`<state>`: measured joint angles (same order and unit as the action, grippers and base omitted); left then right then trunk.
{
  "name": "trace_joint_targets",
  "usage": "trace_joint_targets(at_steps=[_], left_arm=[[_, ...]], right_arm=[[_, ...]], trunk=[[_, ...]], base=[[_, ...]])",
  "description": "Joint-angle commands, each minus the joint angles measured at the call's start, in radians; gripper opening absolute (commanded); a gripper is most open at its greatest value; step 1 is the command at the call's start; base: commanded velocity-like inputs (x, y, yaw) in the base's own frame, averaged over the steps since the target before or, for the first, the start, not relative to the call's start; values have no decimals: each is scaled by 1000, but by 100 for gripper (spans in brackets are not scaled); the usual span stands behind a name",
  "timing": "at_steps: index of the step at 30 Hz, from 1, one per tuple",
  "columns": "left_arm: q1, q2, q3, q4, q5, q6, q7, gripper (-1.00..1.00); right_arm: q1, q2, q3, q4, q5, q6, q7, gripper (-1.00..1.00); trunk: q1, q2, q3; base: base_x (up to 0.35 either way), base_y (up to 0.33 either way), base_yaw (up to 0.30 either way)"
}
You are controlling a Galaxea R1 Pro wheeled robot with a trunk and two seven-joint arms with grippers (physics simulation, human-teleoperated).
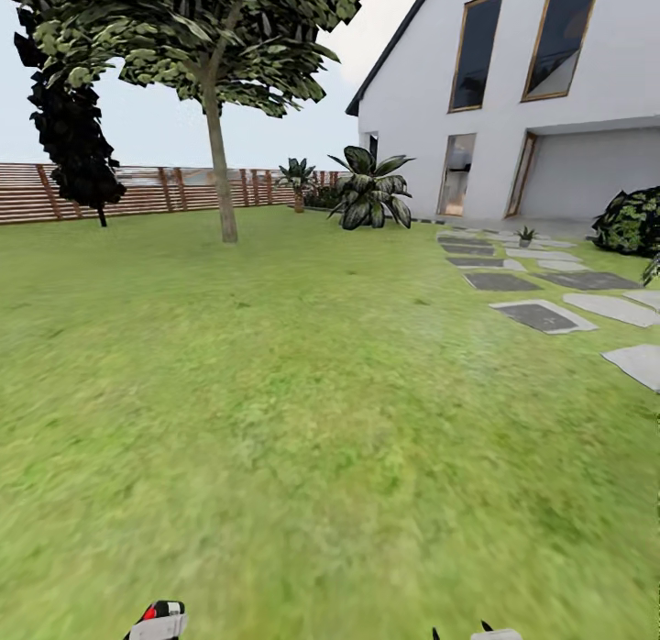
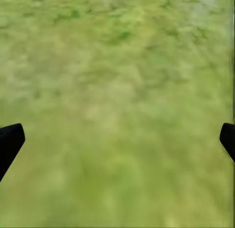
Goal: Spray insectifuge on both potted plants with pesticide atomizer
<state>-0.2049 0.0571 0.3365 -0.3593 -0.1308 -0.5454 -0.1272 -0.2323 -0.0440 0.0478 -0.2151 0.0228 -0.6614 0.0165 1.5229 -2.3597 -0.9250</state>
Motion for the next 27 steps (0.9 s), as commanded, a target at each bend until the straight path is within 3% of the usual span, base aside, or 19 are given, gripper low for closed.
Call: trace_joint_targets(at_steps=[1,27], left_arm=[[-1,-1,9,0,-10,-4,-5,-100],[-1,-1,9,0,-13,-4,-5,-100]], right_arm=[[-1,0,4,1,0,-3,-1,100],[-1,0,4,1,2,-3,-1,100]], trunk=[[0,0,-1],[0,0,-1]], base=[[338,80,-261],[338,98,-261]])
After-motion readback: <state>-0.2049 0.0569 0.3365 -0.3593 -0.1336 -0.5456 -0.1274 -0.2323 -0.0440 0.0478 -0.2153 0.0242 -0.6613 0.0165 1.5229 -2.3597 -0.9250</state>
